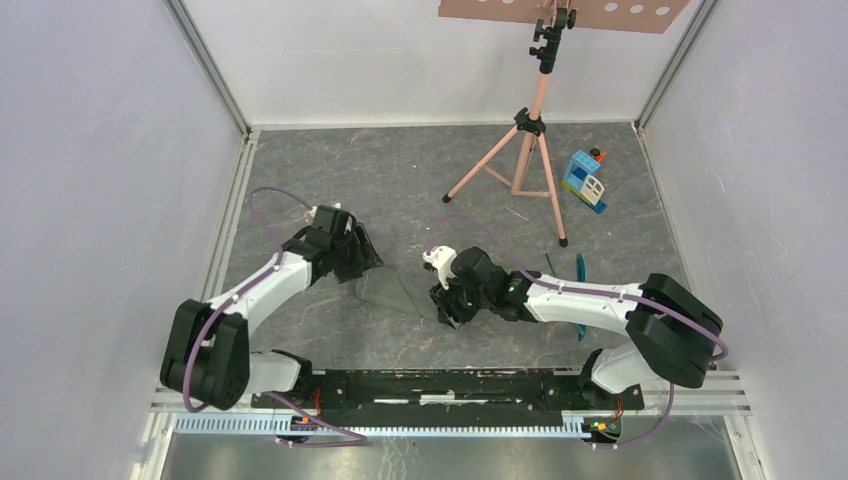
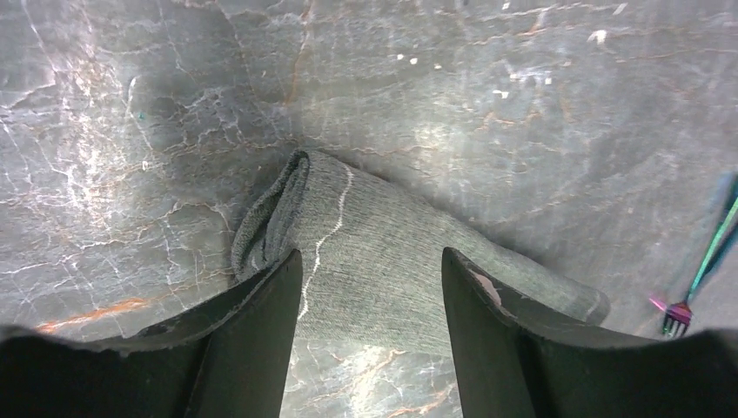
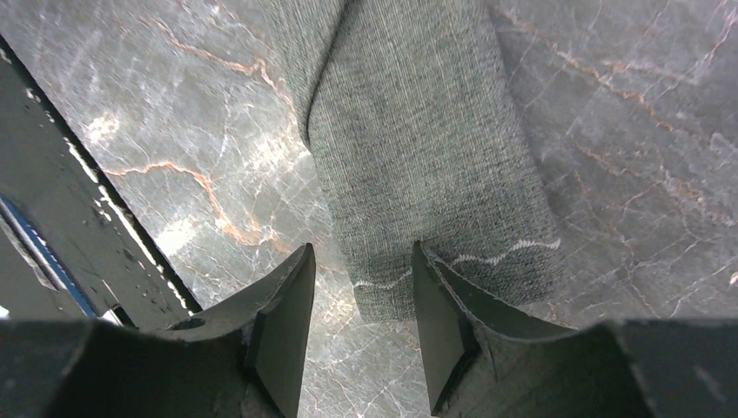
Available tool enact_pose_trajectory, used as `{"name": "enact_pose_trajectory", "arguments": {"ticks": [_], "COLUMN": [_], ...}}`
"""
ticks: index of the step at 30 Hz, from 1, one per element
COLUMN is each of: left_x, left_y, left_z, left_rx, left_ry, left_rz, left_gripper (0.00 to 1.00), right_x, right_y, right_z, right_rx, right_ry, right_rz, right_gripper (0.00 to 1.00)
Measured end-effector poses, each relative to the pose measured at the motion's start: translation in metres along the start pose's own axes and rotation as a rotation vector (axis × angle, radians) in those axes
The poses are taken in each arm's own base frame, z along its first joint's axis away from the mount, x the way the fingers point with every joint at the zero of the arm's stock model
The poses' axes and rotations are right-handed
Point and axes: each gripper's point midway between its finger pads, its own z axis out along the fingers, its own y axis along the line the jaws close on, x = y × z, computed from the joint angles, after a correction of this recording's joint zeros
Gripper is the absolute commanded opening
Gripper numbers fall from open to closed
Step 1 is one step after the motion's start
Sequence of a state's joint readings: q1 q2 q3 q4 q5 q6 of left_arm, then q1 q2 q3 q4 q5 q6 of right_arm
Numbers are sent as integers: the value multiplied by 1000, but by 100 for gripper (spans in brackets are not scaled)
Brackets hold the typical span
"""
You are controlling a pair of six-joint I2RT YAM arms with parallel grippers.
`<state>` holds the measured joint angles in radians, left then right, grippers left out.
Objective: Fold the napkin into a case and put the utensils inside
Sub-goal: Rotate the smaller rectangle-folded napkin at the center of the board.
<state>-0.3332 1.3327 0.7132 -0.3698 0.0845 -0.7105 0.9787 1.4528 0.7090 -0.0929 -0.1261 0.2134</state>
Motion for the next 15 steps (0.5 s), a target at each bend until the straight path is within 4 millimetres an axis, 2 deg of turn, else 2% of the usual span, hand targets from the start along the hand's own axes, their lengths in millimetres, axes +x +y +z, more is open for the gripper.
{"name": "enact_pose_trajectory", "arguments": {"ticks": [4,8,11,15], "left_x": [-2,12,25,28], "left_y": [-13,-15,-7,-6], "left_z": [-10,4,13,10], "left_rx": [68,91,74,82], "left_ry": [-12,76,125,119], "left_rz": [9,7,0,2], "left_gripper": [69,69,70,70], "right_x": [-8,-3,7,3], "right_y": [3,0,-10,-28], "right_z": [-2,2,4,3], "right_rx": [-10,-4,15,35], "right_ry": [-17,-12,-4,-48], "right_rz": [-2,17,47,79], "right_gripper": [52,52,53,53]}}
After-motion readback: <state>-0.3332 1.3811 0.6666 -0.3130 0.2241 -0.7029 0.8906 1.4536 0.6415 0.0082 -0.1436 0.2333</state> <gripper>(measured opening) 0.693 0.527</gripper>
